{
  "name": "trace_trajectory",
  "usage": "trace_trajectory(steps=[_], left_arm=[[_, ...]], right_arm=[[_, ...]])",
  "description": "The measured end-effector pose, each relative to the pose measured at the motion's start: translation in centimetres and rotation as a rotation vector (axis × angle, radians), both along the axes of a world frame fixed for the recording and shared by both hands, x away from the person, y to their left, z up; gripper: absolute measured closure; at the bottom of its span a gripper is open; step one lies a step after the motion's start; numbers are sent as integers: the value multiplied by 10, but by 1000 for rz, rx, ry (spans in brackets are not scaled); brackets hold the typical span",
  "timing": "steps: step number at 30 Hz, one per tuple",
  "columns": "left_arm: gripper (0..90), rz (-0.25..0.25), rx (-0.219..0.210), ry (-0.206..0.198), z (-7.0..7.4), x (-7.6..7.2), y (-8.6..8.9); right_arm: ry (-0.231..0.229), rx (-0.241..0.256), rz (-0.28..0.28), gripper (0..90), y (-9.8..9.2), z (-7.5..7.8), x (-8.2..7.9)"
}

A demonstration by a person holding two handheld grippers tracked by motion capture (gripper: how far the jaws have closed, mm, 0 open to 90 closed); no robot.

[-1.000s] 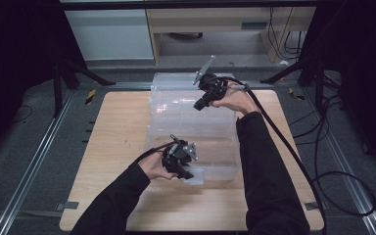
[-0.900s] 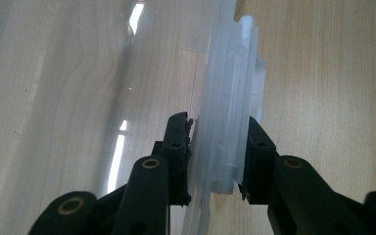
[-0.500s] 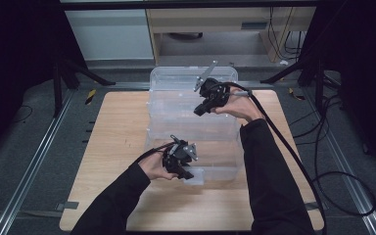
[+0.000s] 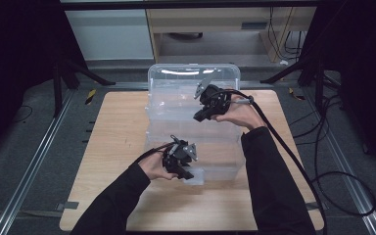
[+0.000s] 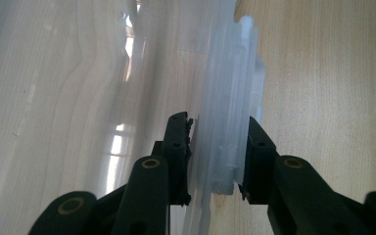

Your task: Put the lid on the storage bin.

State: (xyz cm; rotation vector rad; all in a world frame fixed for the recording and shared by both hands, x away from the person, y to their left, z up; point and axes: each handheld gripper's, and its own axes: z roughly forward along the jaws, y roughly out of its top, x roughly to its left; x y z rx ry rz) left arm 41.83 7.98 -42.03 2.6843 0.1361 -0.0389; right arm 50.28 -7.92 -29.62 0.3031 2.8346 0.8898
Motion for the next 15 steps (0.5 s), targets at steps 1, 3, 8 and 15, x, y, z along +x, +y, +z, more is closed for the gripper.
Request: trace_trajectory(steps=[1, 3, 8, 15], left_arm=[[689, -3, 0, -3, 0, 0, 0], [689, -4, 1, -6, 0, 0, 0], [688, -1, 3, -4, 0, -1, 0], [687, -4, 10, -7, 1, -2, 0]], right_arm=[[2, 1, 3, 880, 0, 0, -1], [3, 3, 3, 881, -1, -1, -4], [-6, 5, 3, 882, -1, -3, -12], [-9, 21, 4, 885, -4, -7, -24]])
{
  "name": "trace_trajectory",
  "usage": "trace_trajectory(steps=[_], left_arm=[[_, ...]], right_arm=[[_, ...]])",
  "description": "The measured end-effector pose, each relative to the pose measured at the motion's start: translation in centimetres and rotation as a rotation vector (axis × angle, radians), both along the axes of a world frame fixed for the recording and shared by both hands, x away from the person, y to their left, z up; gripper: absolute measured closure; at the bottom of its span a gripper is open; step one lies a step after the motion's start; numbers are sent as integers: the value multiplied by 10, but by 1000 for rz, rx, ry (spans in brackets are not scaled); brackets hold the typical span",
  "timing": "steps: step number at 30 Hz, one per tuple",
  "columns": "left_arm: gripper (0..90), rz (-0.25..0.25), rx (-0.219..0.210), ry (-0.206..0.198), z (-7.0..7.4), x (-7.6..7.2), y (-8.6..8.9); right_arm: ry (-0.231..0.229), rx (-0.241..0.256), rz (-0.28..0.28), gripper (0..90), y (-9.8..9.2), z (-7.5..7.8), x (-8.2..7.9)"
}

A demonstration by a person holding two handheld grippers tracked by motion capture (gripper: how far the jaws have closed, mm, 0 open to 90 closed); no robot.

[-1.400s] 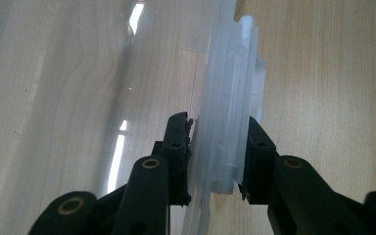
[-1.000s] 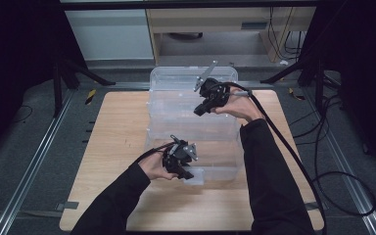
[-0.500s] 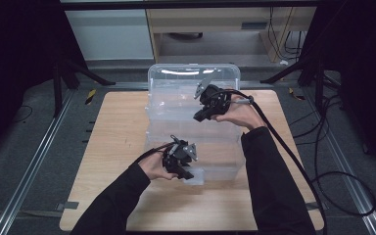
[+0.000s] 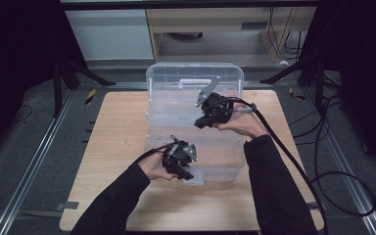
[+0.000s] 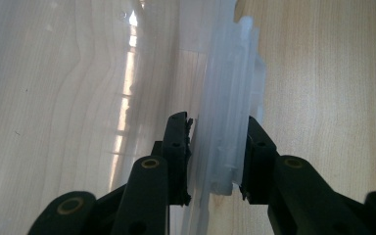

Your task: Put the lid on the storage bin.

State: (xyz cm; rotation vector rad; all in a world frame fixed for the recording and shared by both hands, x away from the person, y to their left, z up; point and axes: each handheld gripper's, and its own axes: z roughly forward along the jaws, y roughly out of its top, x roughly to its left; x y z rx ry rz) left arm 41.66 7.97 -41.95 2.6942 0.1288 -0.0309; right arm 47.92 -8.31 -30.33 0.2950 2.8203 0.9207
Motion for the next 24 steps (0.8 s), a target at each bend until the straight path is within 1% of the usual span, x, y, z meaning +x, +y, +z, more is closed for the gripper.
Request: trace_trajectory(steps=[4, 8, 15, 17, 21, 24], left_arm=[[685, 3, -4, -3, 0, -1, 0], [680, 1, 4, -13, 0, -2, 0], [672, -8, 13, -32, 1, -3, -1], [669, -4, 11, -32, 1, -4, -1], [658, -2, 21, -45, 1, -6, -2], [652, -1, 18, -50, 1, -7, -2]], right_arm=[[0, 9, -4, 884, -2, -3, -7], [-9, 10, -6, 883, -3, -5, -12], [1, 25, -1, 885, -5, -9, -18], [-4, 25, 6, 886, -5, -11, -20], [-4, 30, 8, 886, -6, -13, -24], [-2, 36, 7, 886, -7, -14, -26]])
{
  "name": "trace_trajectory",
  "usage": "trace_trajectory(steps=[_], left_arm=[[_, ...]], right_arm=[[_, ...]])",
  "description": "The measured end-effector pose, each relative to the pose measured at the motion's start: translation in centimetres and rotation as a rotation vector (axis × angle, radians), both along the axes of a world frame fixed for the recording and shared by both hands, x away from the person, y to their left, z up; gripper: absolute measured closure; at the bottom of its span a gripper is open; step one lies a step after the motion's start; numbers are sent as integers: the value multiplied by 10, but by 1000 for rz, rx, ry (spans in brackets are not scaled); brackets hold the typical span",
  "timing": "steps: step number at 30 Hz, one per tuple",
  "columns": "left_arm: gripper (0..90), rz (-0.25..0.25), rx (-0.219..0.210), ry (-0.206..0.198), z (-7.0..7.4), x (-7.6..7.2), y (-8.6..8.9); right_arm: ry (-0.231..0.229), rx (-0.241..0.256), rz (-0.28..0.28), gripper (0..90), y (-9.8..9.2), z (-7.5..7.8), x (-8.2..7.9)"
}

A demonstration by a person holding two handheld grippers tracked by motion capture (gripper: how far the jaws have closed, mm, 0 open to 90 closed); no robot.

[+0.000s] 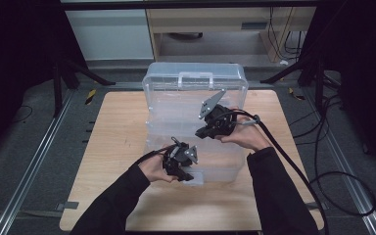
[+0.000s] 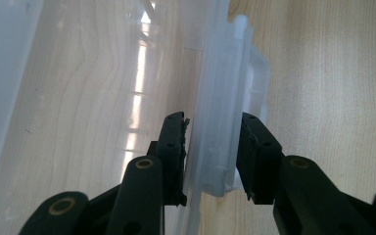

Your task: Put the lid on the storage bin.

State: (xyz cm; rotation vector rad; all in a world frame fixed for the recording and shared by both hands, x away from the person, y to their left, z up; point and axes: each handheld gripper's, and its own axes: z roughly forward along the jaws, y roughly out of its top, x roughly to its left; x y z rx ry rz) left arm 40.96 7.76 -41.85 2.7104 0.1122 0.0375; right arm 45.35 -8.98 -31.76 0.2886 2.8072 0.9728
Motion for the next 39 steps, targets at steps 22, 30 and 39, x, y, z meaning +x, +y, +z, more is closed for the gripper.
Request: trace_trajectory(steps=[22, 30, 39], left_arm=[[614, 42, -147, -113, 57, -24, 31], [616, 110, -233, -147, 78, -31, 59], [684, 263, -369, -166, 97, -19, 88]], right_arm=[[18, 21, 3, 884, -3, -5, -2], [10, 16, 3, 881, -3, -6, -5], [14, 30, -12, 876, -4, -7, -6]])
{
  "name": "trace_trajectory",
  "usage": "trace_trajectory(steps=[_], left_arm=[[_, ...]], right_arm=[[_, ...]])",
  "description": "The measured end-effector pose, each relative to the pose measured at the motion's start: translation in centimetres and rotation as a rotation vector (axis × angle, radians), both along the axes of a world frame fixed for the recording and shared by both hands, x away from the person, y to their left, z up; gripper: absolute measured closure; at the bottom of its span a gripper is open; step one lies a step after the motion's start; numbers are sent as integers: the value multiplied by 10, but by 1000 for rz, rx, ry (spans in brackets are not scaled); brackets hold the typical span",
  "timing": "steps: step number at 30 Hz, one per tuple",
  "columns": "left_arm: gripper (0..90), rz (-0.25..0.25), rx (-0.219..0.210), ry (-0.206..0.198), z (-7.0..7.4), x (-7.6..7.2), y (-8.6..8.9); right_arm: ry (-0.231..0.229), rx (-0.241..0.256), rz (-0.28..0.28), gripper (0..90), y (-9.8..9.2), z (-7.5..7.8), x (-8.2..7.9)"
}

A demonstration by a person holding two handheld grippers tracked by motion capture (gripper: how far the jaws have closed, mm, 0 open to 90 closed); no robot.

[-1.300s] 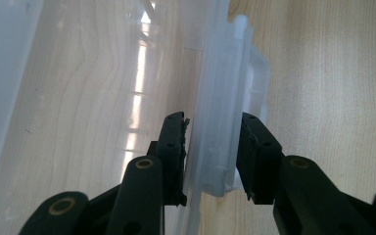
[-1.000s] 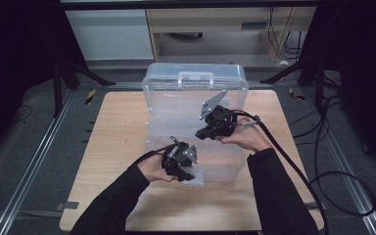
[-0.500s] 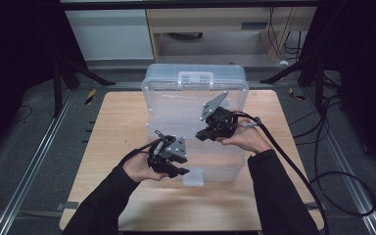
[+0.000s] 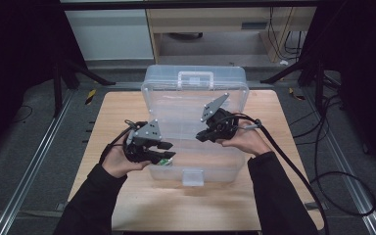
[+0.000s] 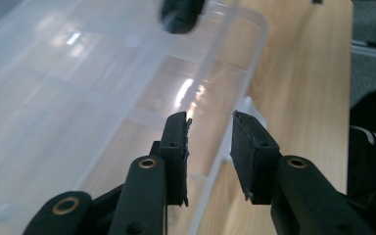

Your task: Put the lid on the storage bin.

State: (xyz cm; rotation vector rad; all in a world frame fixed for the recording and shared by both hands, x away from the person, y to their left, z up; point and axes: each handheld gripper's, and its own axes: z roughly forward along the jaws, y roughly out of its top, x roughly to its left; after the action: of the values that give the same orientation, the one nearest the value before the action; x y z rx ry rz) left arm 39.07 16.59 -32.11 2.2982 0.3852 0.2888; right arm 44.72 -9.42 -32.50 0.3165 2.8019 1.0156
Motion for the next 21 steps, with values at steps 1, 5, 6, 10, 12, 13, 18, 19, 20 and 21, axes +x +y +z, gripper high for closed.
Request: trace_trajectory(steps=[1, 5, 6, 10, 12, 13, 18, 19, 20, 21], left_arm=[[691, 31, -14, -3, 1, 3, 3], [724, 110, -87, 11, 5, 15, 17], [731, 129, -97, 10, 6, 18, 20], [765, 187, -141, -2, 8, 29, 29], [780, 236, -157, -3, 9, 35, 35], [786, 247, -163, -5, 9, 37, 36], [822, 314, -199, -4, 8, 48, 42], [825, 320, -207, -3, 8, 49, 43], [833, 332, -211, -11, 8, 51, 44], [840, 342, -217, -8, 8, 53, 45]], right_arm=[[-1, 3, -1, 877, 0, 0, 0], [-1, 4, -3, 875, 0, -1, -1], [-2, 3, -3, 875, 0, -1, -1], [-1, 2, -8, 875, 0, -1, -2], [-7, 2, -4, 874, 0, -2, -3], [-9, 3, -7, 873, 0, -2, -3], [-19, 4, -21, 868, 0, -2, -6], [-23, 1, -15, 868, 0, -2, -6], [-23, 0, -18, 867, 0, -2, -6], [-24, 0, -18, 867, 0, -2, -6]])
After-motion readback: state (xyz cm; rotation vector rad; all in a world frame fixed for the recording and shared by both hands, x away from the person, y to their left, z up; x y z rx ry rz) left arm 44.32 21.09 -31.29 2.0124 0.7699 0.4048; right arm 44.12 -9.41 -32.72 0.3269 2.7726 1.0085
